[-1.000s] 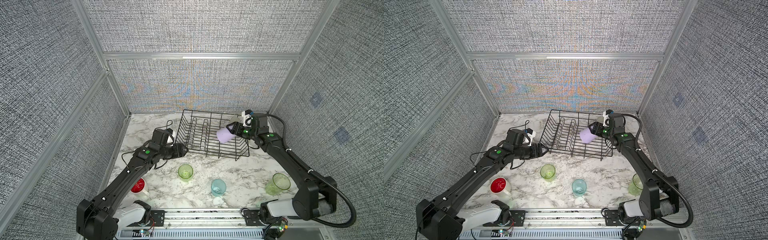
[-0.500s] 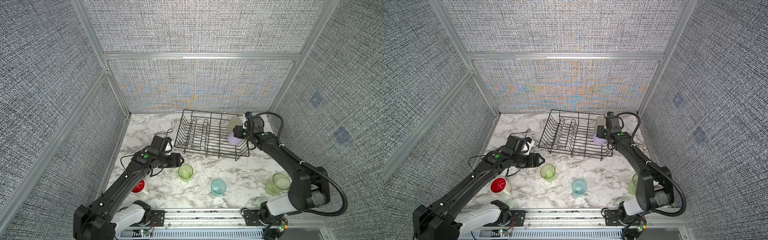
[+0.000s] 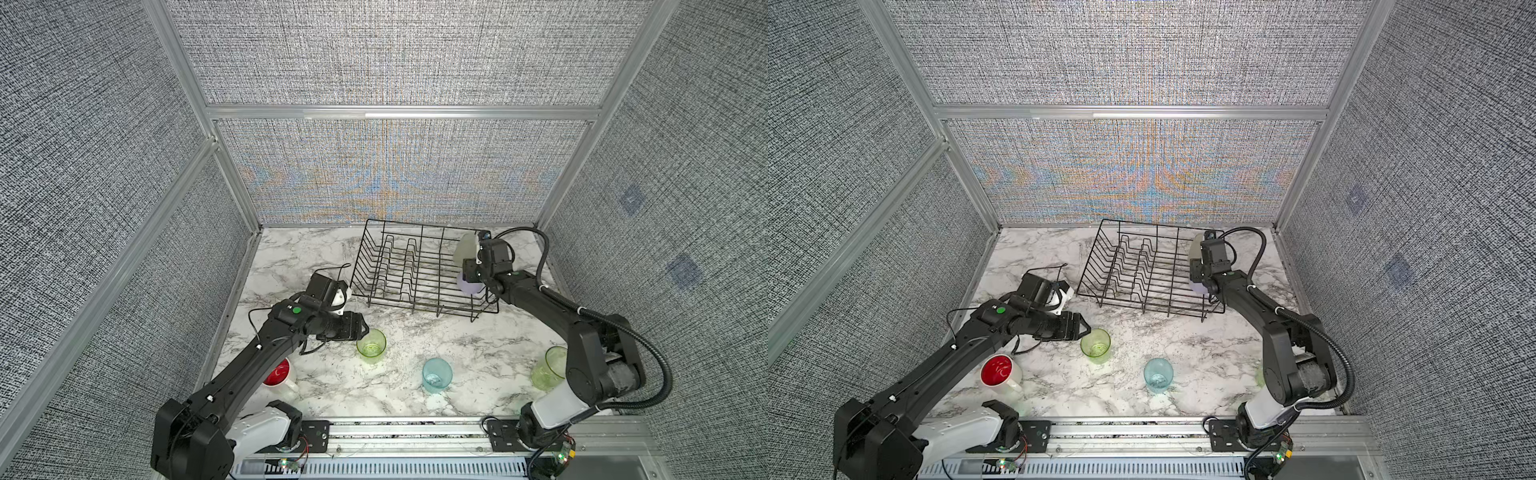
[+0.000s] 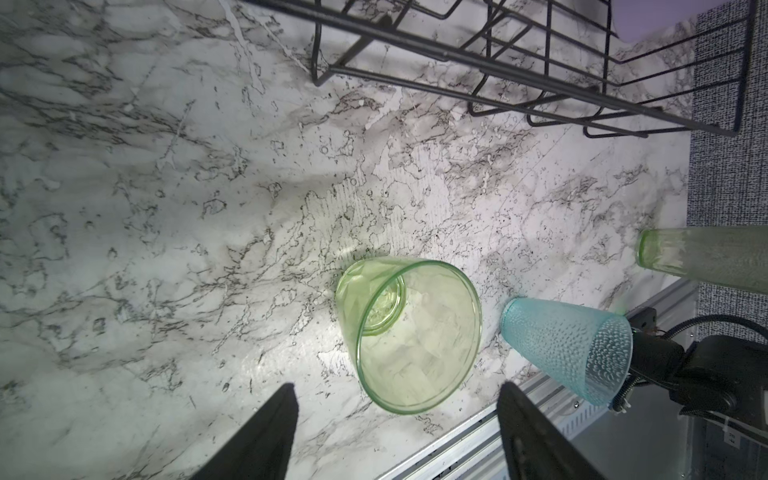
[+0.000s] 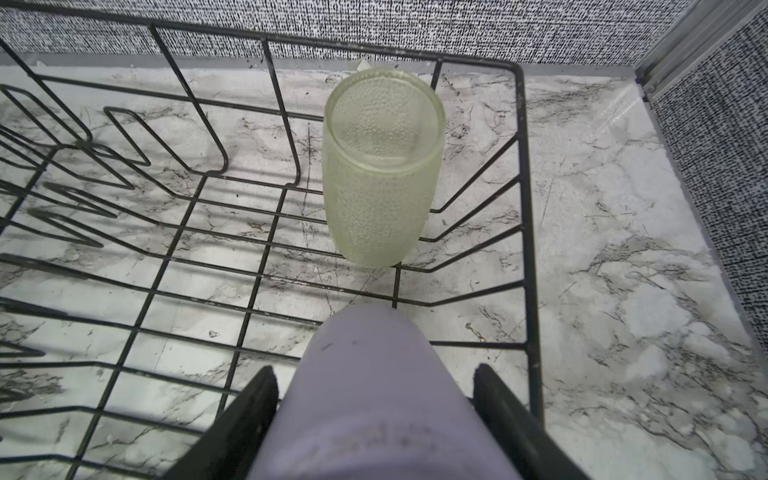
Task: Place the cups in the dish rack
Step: 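Lower the lavender cup into the rack with right gripper while left reaches clear cup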
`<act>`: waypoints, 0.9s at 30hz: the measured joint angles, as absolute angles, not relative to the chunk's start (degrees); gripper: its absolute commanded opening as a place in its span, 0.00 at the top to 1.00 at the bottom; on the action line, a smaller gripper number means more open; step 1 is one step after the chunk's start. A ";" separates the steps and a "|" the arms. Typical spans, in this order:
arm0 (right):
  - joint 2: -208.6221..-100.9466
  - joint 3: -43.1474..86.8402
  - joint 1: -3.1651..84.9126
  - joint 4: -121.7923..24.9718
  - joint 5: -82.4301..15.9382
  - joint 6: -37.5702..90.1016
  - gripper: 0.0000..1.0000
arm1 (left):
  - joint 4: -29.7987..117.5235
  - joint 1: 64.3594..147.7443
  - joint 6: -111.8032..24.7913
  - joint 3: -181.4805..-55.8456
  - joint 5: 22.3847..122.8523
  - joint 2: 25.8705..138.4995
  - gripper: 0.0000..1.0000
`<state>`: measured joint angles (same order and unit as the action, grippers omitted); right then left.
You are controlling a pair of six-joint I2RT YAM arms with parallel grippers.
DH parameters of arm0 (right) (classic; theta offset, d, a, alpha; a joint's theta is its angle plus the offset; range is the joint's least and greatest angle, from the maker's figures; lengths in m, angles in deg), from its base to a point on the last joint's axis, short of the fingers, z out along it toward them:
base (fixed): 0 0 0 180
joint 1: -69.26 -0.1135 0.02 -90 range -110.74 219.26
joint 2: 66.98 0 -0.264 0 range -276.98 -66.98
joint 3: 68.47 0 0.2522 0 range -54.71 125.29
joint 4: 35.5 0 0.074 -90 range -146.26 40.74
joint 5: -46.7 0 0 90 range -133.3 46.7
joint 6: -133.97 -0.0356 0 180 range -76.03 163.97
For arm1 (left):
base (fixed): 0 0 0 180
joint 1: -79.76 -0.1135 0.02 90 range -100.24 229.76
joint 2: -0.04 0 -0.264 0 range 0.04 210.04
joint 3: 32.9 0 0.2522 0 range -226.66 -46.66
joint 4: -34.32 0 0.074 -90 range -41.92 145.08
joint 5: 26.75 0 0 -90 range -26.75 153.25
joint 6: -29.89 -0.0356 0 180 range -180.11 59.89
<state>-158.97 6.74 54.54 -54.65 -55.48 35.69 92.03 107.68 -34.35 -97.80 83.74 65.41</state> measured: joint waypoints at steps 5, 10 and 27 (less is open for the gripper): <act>-160.59 6.96 54.56 -54.71 -54.68 35.17 0.31 | 91.20 107.68 -34.16 -96.66 84.46 64.97 0.23; -162.38 9.13 54.56 -55.09 -53.74 35.01 0.30 | 90.30 107.68 -33.61 -96.03 85.25 65.82 0.23; -161.96 10.72 54.65 -57.23 -53.54 34.42 0.11 | 88.40 108.80 -32.63 -95.72 87.34 69.23 0.23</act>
